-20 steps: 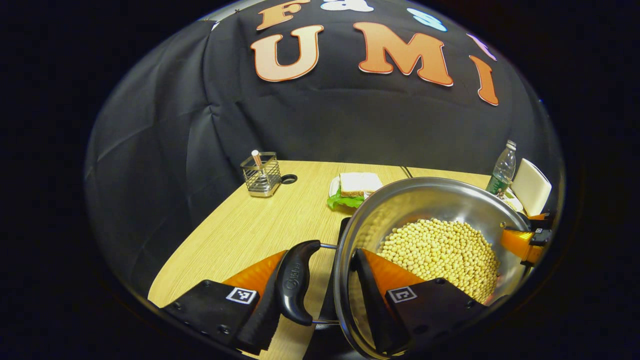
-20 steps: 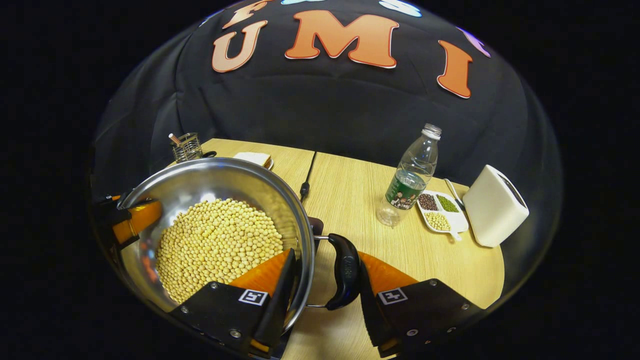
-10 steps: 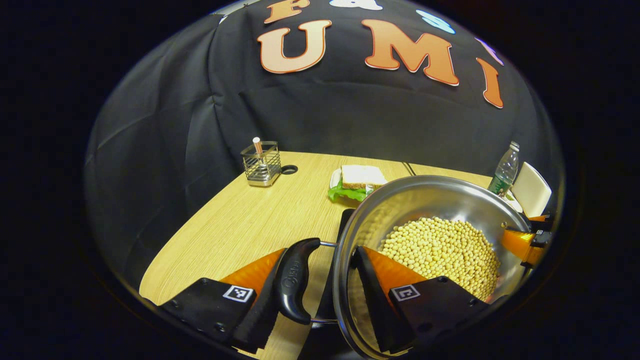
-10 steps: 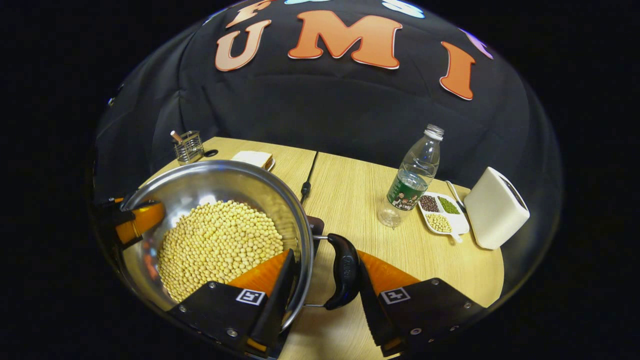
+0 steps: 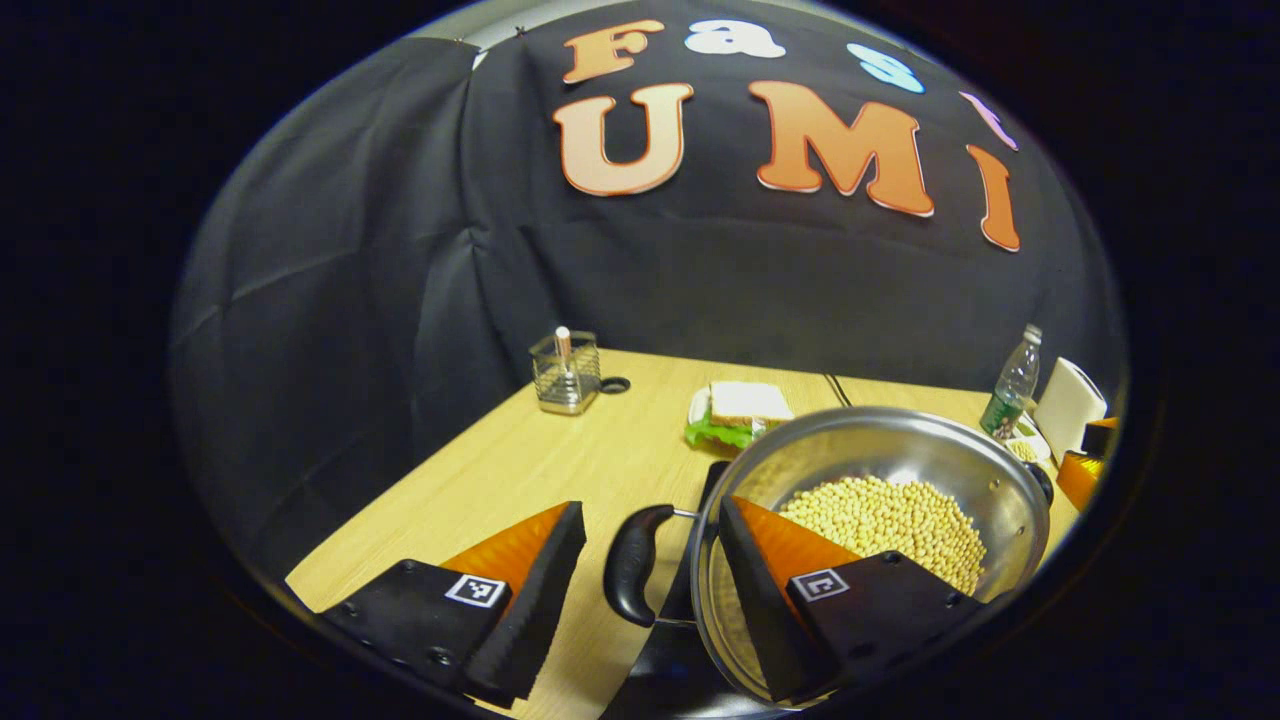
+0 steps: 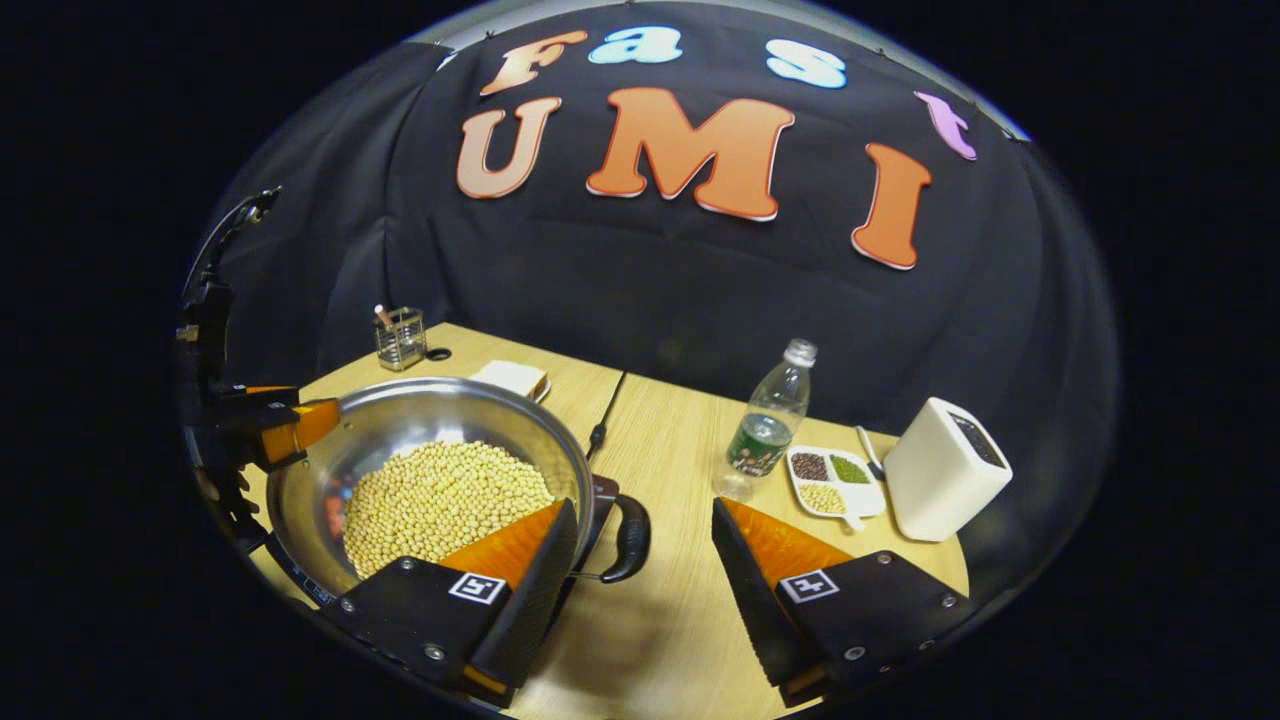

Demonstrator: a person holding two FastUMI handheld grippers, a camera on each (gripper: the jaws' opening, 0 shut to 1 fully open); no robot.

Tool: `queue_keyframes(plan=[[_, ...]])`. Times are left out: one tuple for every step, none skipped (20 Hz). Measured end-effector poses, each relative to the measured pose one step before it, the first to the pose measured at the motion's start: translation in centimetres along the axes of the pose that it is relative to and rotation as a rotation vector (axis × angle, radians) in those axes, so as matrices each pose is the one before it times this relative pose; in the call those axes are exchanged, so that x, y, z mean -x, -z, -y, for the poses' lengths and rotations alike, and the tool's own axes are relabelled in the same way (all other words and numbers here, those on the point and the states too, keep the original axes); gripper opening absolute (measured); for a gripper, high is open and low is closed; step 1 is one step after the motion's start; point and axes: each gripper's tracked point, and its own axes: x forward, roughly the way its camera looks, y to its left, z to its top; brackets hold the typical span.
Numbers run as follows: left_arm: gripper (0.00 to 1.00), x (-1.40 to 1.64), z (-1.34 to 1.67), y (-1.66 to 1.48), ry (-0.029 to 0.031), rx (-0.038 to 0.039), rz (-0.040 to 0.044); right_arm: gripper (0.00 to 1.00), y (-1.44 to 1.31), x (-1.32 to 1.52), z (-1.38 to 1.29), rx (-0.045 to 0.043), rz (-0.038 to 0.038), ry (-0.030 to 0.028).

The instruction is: First push the handle of the pot to place it horizontally, then grasp the pot with both hands and set it on the induction cooktop.

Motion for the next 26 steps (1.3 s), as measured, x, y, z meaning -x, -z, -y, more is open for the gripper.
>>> queue_keyframes(plan=[[0.88,0.8,-0.127,-1.26,-0.01389,0.00369,0.03684,0.85,-1.044,1.134,0.834,-0.0124,0.03714,0.00446],[0.88,0.934,-0.248,-1.523,-0.01361,0.00027,0.04332,0.86,-1.144,0.86,0.776,-0.01171,0.04527,0.00667],[0.94,1.015,-0.181,-1.513,-0.01174,0.00492,0.04368,0.86,-1.479,0.93,0.855,-0.00588,0.04561,0.00952],[0.88,1.174,0.259,-1.924,0.0011,0.01398,0.04465,0.88,-1.333,0.769,0.996,-0.00247,0.04922,0.01157],[0.88,1.191,0.151,-1.741,0.00252,0.01824,0.04341,0.88,-1.522,0.683,1.067,-0.00088,0.0441,0.009],[0.87,1.003,0.245,-1.812,0.00692,0.01703,0.04199,0.89,-0.92,0.828,0.48,-0.00293,0.04038,0.00495],[0.9,1.066,0.53,-1.627,0.01141,0.01472,0.03735,0.89,-1.13,1.418,1.037,-0.00685,0.03678,0.0059],[0.9,1.394,0.716,-1.597,0.01925,0.00928,0.03525,0.9,-1.218,0.855,0.995,-0.00453,0.03817,0.00989],[0.91,1.189,0.841,-1.68,0.01716,0.00745,0.03025,0.9,-1.077,0.989,1.031,-0.00127,0.03347,0.00867],[0.92,0.944,0.798,-1.741,0.02234,0.00338,0.03589,0.9,-1.0,0.723,0.871,0.00973,0.03334,0.00649],[0.93,0.642,1.103,-1.875,0.02082,0.00778,0.04086,0.9,-0.999,1.172,1.107,0.019,0.02611,0.00627],[0.95,0.732,1.041,-1.933,0.01853,0.00519,0.03688,0.91,-0.93,0.763,0.793,0.01985,0.02492,0.00639],[0.95,0.837,1.118,-1.513,0.01983,-0.00109,0.0332,0.92,-1.063,0.734,0.835,0.01602,0.02652,0.00932],[0.94,0.914,1.198,-1.257,0.02138,-0.00931,0.0295,0.93,-0.893,0.462,0.679,0.01164,0.02621,0.01205],[0.94,0.993,0.894,-1.028,0.01675,-0.01476,0.02695,0.93,-1.116,0.886,1.049,0.00771,0.02417,0.0128],[0.96,0.828,0.557,-1.599,0.0074,-0.00586,0.03167,0.93,-0.991,0.451,0.869,0.00246,0.0202,0.01441],[0.98,0.374,0.76,-1.651,0.01397,0.00508,0.02685,0.93,-0.901,0.707,0.925,-0.00291,0.01574,0.01254],[1.0,0.438,0.823,-1.406,0.01834,0.01456,0.02151,0.93,-0.601,0.281,0.572,-0.00551,0.01411,0.00826],[1.0,0.501,0.679,-0.994,0.02033,0.01497,0.01134,0.93,-0.656,0.673,0.828,-0.0071,0.01298,-0.00007],[1.0,0.389,0.771,-0.839,0.0201,0.01473,0.00331,0.94,-0.654,0.37,0.716,-0.00634,0.01299,0.00402],[0.99,0.266,0.793,-0.647,0.02375,0.01091,0.00255,0.94,-0.678,0.534,0.971,-0.00566,0.01317,0.01049],[0.96,0.311,0.756,-0.628,0.01763,0.00894,0.00208,0.94,-0.556,0.169,0.793,-0.00435,0.01174,0.0109],[0.94,0.203,0.504,-0.616,0.0118,0.00527,0.00019,0.97,-0.739,0.381,1.008,-0.00625,0.01166,0.01069],[0.96,0.261,0.492,-0.704,0.01083,0.00314,0.00556,0.97,-0.613,-0.003,0.685,-0.00848,0.01286,0.01144],[0.97,0.17,0.259,-0.703,-0.00014,0.00382,0.00485,0.97,-0.855,-0.013,0.885,-0.01066,0.01152,0.01888],[0.98,0.28,0.118,-0.718,-0.00026,0.00431,0.00571,0.94,-0.573,-0.031,0.403,-0.00557,0.00928,0.00769]])
